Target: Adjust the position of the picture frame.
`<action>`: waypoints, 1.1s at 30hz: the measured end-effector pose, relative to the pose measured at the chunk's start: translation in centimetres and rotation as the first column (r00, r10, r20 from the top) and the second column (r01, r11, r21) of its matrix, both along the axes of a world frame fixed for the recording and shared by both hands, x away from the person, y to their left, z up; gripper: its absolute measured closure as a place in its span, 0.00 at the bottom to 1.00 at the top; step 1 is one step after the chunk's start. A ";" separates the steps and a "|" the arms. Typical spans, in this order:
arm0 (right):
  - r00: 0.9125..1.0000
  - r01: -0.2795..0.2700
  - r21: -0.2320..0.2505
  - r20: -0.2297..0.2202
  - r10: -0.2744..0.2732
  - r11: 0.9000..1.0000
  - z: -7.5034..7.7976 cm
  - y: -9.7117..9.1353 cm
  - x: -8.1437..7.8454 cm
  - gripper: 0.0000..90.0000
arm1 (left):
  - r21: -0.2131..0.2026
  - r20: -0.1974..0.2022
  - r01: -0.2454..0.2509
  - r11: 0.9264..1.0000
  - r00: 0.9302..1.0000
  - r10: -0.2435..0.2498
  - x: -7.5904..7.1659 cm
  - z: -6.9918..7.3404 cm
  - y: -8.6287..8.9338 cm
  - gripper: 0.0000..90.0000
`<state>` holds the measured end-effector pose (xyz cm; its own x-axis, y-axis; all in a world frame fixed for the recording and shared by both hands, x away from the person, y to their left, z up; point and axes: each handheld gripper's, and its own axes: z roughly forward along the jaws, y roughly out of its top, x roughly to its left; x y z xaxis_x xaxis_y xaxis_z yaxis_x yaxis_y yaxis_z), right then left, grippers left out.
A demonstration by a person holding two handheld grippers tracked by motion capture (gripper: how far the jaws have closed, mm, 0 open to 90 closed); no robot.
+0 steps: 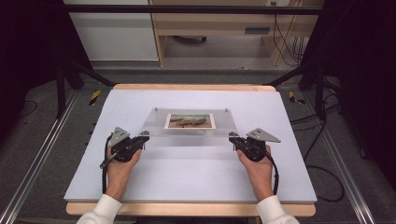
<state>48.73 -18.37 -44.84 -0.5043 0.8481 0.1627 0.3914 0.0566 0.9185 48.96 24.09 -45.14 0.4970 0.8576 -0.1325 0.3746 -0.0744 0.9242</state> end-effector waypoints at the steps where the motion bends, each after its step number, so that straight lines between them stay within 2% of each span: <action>1: 1.000 -0.003 -0.009 -0.015 0.003 1.000 -0.2 0.0 -0.1 0.94 | 0.008 -0.008 -0.002 1.000 1.000 0.002 -0.1 -0.1 0.0 0.93; 5: 0.999 -0.009 -0.025 -0.038 0.008 1.000 -0.7 0.0 -0.3 0.94 | 0.033 -0.040 0.000 0.999 0.999 0.002 -0.4 -0.7 -0.1 0.93; 7: 0.998 -0.010 -0.018 -0.054 0.009 1.000 -1.0 0.0 -0.4 0.94 | 0.042 -0.049 0.002 0.999 0.999 0.000 -0.4 -0.9 -0.2 0.93; 12: 0.998 -0.011 -0.024 -0.069 0.010 1.000 -1.4 0.0 -0.4 0.94 | 0.057 -0.057 0.010 0.998 0.998 -0.007 -0.4 -1.1 -0.2 0.93; 17: 0.996 -0.009 -0.034 -0.087 0.006 0.999 -1.7 0.0 -0.5 0.94 | 0.069 -0.081 0.021 0.997 0.997 -0.015 -0.5 -1.5 -0.2 0.93; 33: 0.991 -0.014 -0.101 -0.134 0.000 0.995 -2.8 0.4 -0.8 0.94 | 0.122 -0.113 0.032 0.992 0.993 -0.018 -0.6 -2.5 -0.3 0.93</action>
<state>47.90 -17.99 -47.61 -0.4900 0.8601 0.1420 0.5097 0.1505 0.8471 48.34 23.76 -47.68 0.5064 0.8584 -0.0821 0.4710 -0.1956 0.8602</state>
